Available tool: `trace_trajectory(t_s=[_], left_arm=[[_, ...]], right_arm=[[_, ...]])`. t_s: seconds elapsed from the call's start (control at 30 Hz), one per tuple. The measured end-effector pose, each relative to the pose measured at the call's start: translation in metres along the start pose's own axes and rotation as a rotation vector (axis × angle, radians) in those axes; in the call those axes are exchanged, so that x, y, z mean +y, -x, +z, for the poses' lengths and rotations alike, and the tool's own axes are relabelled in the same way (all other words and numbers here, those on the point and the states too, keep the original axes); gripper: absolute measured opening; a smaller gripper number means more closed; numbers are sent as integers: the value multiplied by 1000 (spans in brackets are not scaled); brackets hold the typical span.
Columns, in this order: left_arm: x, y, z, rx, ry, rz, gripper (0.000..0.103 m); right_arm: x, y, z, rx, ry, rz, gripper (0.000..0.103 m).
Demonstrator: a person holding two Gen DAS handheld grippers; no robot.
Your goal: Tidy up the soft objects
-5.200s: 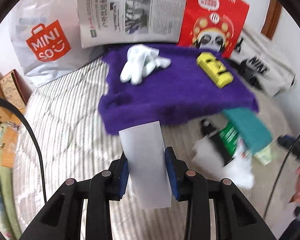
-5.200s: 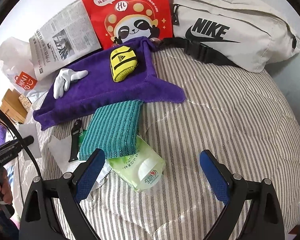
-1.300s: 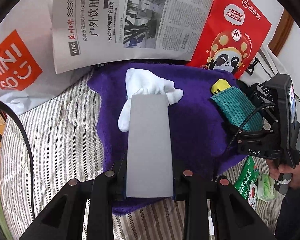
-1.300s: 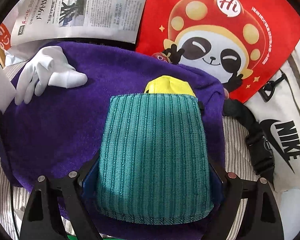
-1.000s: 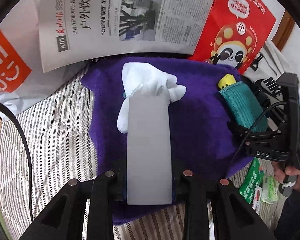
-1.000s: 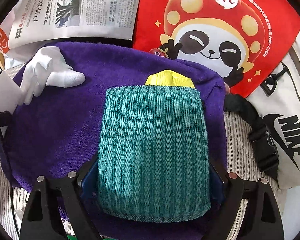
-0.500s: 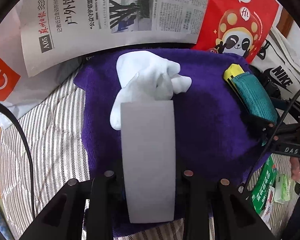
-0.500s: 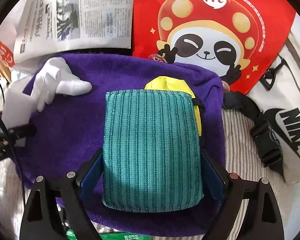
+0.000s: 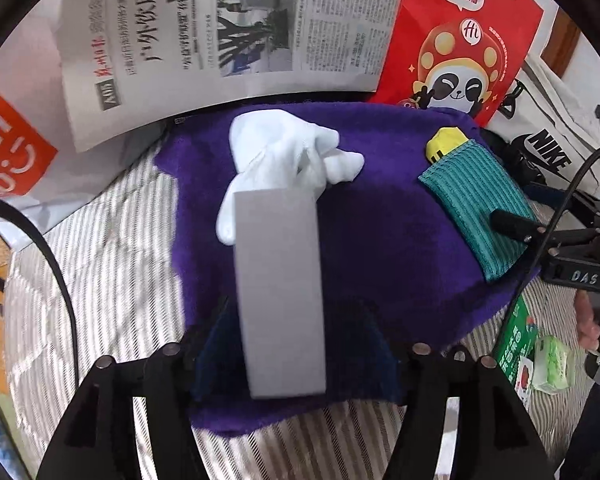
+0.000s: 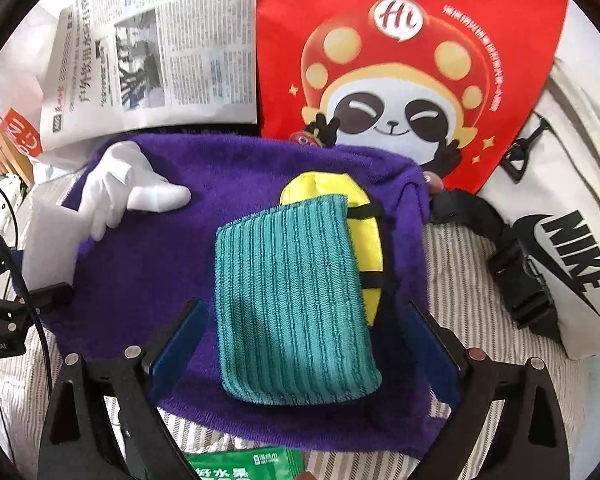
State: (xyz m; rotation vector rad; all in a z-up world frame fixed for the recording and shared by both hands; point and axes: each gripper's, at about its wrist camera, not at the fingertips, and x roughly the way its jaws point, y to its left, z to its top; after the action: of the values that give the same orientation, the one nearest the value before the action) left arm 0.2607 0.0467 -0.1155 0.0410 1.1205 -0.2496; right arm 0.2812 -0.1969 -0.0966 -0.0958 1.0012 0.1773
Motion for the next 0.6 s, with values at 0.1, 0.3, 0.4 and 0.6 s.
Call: trace_trajectory(t_s=[0.1,0.3,0.4,0.6], left_arm=[[1,13,-7,-17,8,-8,65],[-1,44,-24,-56,16,-13,65],[-9,52,-35,-62,10,-41,65],[-37,54,-63,-40,-9,-109,65]], right_arm=[[-3,14,-2,-15,-20,-2,96],[-7,45,-28,-26,-52,-10,96],[-6,58,-43,-25,-72,-6,96],[-6,85,-78,-32,-92,-35,96]])
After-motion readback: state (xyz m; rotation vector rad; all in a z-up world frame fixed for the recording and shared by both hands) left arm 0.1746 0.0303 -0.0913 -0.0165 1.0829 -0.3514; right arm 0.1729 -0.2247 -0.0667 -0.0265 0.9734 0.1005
